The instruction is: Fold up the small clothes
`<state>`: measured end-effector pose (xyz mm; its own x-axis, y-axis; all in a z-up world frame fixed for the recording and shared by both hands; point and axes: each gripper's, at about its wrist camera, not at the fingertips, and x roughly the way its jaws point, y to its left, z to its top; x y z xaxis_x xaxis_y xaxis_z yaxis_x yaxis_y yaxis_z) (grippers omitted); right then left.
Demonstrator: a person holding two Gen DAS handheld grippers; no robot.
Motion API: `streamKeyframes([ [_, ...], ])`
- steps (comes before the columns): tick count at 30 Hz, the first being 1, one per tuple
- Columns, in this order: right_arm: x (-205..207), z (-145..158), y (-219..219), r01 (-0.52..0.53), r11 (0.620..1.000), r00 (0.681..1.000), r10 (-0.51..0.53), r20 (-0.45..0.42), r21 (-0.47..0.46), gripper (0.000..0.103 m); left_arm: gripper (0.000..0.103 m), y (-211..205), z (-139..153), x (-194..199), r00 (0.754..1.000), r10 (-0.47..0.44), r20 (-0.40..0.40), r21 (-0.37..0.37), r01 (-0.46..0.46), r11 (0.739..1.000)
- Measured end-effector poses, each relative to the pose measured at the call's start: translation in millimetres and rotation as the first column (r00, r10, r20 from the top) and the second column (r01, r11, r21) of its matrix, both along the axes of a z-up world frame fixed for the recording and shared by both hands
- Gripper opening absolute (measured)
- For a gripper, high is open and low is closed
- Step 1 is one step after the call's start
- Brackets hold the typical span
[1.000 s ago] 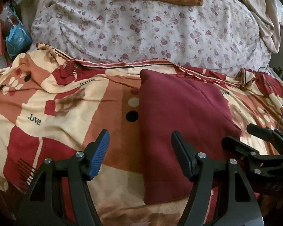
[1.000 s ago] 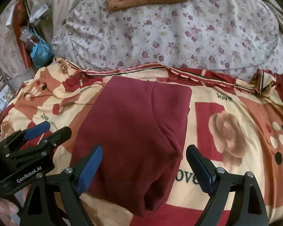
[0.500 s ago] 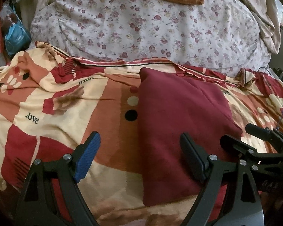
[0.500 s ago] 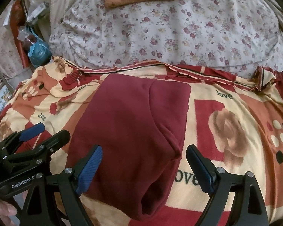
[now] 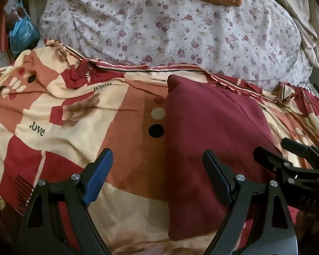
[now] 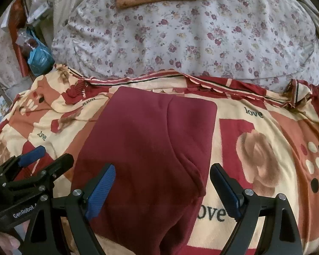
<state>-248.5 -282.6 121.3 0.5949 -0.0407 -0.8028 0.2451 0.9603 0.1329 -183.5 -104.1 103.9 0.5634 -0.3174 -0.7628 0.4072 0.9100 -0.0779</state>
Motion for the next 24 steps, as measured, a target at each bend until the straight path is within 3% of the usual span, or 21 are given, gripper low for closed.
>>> streamKeyframes([
  [24, 10.5, -8.7, -8.3, 0.015, 1.0, 0.999, -0.015, -0.029, 0.02, 0.089, 0.086, -8.3, -7.1, 16.7, 1.0, 0.003, -0.004, 0.025, -0.003, 1.0],
])
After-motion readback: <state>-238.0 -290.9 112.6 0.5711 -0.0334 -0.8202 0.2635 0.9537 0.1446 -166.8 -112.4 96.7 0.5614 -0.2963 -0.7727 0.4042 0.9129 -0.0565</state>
